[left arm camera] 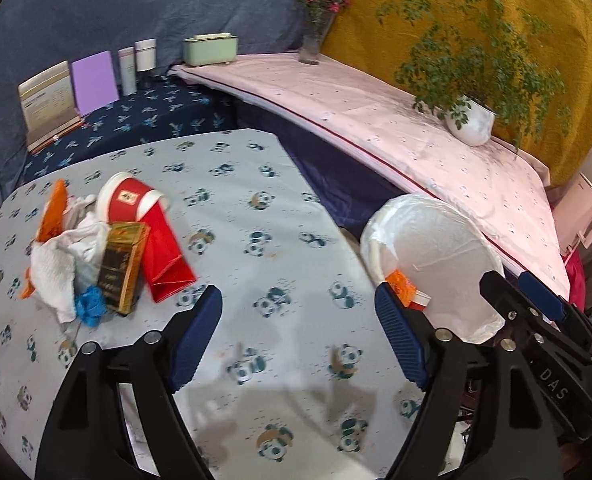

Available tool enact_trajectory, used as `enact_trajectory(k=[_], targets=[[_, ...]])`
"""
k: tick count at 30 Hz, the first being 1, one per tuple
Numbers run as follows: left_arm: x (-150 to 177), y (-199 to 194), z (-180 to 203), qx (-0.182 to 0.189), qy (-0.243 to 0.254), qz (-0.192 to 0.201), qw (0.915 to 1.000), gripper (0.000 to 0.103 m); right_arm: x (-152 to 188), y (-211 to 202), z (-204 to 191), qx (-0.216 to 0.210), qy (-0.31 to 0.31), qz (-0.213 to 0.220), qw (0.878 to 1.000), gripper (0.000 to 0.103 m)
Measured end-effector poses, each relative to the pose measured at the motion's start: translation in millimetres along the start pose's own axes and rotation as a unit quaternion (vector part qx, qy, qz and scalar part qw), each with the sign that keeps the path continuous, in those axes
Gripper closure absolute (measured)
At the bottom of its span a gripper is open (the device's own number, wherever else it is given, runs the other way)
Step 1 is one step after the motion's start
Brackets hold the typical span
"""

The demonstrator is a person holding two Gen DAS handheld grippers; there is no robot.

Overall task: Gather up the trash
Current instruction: 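Move both open tools back from the bin toward the trash pile, then grasp the crumpled white paper with the left tool while the right tool grasps the white tissue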

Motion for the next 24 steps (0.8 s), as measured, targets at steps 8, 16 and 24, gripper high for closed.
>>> enact_trajectory(k=[8,16,24], targets=[[18,-23,-55,-0.057,-0.040,0.003,0.9976,0.016,11,-10,-46,-0.027,-0.033,-0.005,0.999,0.037],[51,-33,-111,-0.101,-0.093,-0.022,0.9903,0.014,30,-11,-94,-0.054,-0.063,-0.021,0.996,0.037],[89,-23,-146,-0.110,-0.152,-0.066,0.9799,0.013,48,-9,-134,-0.078,-0.089,-0.036,0.992,0.037]])
Point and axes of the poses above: each gripper's, at about its wrist camera, not at the fingertips, and y roughly the way its jaws point, z to its right, x to its underside, the point moved 8 cm from there along y, roughly the way its jaws point, and after that the axes turned 8 degrees about x, right-handed, at the moved point
